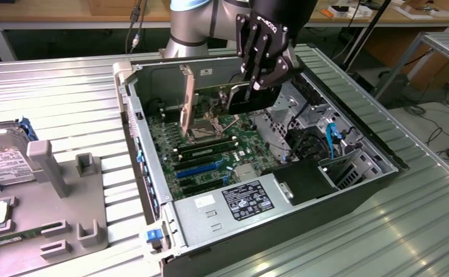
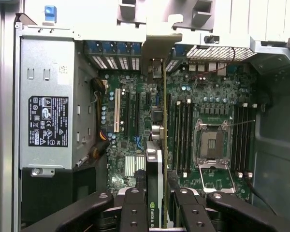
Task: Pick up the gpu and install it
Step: 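Insert the gpu into the slot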
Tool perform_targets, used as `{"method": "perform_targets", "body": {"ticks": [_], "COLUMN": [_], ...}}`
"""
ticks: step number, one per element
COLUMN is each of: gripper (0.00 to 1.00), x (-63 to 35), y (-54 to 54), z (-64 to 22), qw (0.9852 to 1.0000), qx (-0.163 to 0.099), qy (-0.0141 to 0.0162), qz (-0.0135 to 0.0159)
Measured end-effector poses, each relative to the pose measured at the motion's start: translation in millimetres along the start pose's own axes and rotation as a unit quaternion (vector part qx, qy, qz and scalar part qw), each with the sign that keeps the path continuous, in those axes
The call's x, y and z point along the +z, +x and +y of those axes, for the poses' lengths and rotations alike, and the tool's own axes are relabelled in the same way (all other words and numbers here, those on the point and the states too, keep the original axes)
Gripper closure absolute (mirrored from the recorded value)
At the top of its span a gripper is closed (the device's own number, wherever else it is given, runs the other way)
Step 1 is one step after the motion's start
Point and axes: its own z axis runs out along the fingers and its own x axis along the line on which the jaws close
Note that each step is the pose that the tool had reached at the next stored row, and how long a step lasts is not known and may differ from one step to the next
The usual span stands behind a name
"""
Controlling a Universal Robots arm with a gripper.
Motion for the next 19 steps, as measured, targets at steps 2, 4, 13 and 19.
{"method": "perform_targets", "body": {"ticks": [2,4,13,19], "gripper": [0.73,0.73,0.73,0.73], "x": [0.6,1.4,4.8,7.8], "y": [0.0,0.0,0.1,0.1], "z": [0.0,0.0,0.4,1.0], "qw": [1.0000,1.0000,1.0000,0.9999], "qx": [0.000,0.000,0.000,0.000], "qy": [0.0009,0.0021,0.0074,0.0124], "qz": [0.0000,0.0001,0.0003,0.0006]}}
